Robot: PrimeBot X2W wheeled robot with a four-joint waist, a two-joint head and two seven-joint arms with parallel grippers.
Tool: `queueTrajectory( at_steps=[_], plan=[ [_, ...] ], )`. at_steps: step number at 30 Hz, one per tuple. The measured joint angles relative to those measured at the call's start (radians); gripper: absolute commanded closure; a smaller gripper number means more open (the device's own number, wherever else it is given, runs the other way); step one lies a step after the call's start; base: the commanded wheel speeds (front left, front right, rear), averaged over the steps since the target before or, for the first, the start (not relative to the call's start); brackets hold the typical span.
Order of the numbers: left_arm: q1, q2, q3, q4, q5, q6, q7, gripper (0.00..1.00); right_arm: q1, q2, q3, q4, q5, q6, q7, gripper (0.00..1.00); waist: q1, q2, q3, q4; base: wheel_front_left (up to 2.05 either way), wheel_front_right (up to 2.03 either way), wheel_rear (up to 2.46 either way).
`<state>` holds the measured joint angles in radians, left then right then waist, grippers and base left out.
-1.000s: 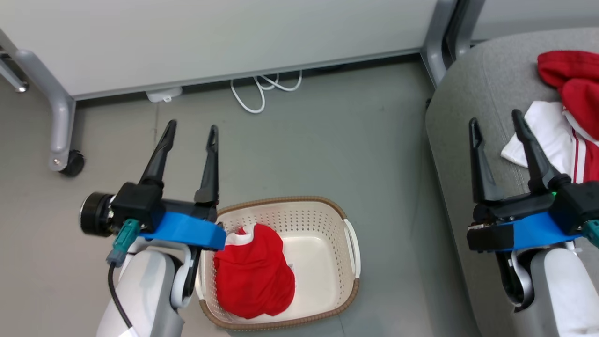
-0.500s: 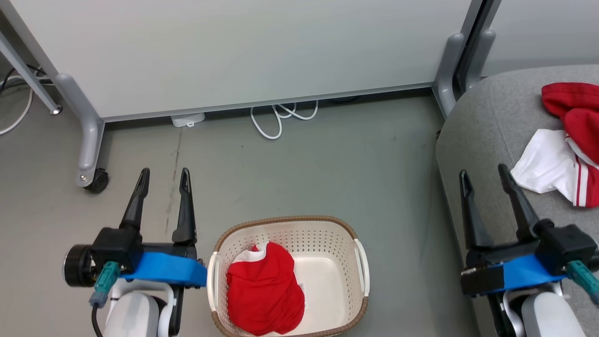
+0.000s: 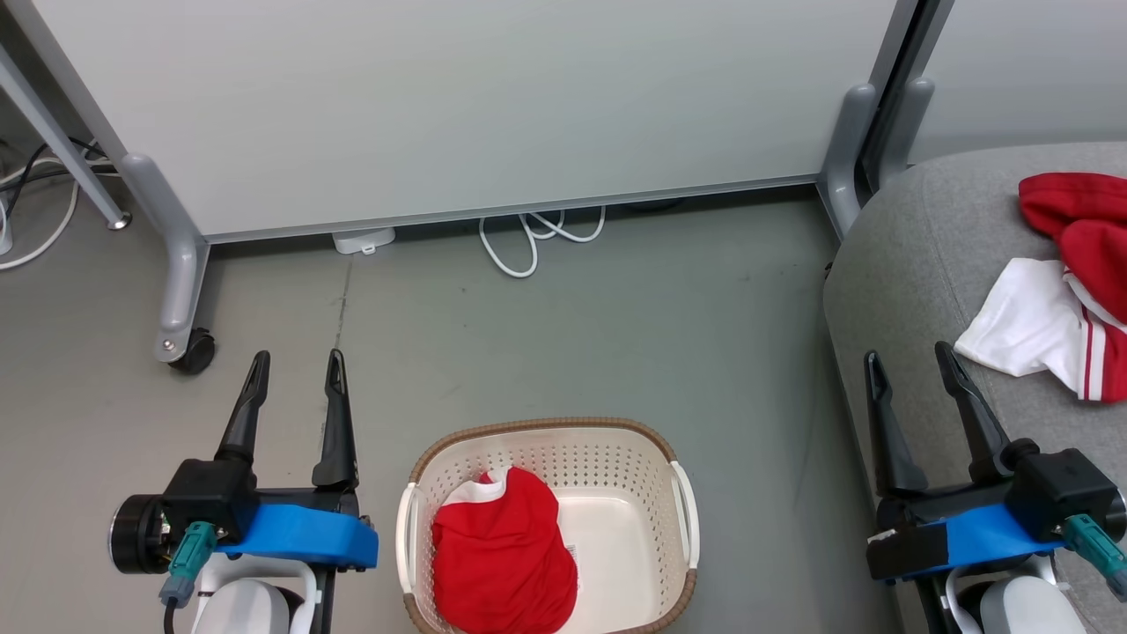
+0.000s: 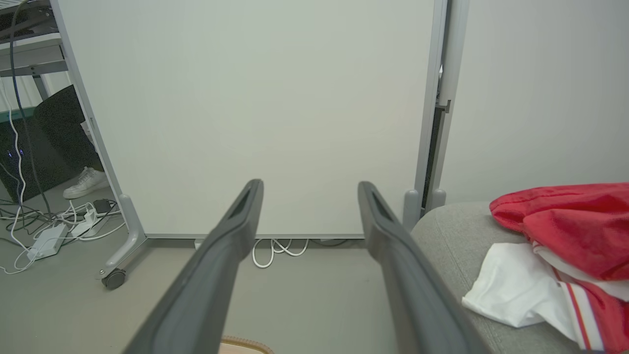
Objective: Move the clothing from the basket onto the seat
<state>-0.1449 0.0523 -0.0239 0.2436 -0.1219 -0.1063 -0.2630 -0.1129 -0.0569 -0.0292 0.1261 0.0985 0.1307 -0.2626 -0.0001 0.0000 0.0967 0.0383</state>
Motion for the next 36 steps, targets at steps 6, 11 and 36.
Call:
queueTrajectory(
  at_steps=[6,11,36],
  plan=[
    [0.000,-0.001,0.006,-0.003,0.008,-0.003,0.000,0.00,0.000,0.002,0.001,0.000,0.000,0.000,0.000,0.00,0.0000,0.0000,-0.004,0.008,0.00,0.00,0.00],
    [0.000,-0.001,0.007,-0.005,0.009,-0.008,0.000,0.00,0.000,0.003,0.007,0.000,0.001,0.000,0.000,0.00,0.0000,0.0000,0.002,0.005,0.00,0.00,0.00],
    [-0.476,0.212,-0.524,0.403,-0.012,-0.023,0.000,0.00,-0.220,0.000,0.017,-0.078,-0.008,0.000,0.000,0.00,0.0003,0.0000,0.297,-0.104,0.00,0.00,0.00]
  ],
)
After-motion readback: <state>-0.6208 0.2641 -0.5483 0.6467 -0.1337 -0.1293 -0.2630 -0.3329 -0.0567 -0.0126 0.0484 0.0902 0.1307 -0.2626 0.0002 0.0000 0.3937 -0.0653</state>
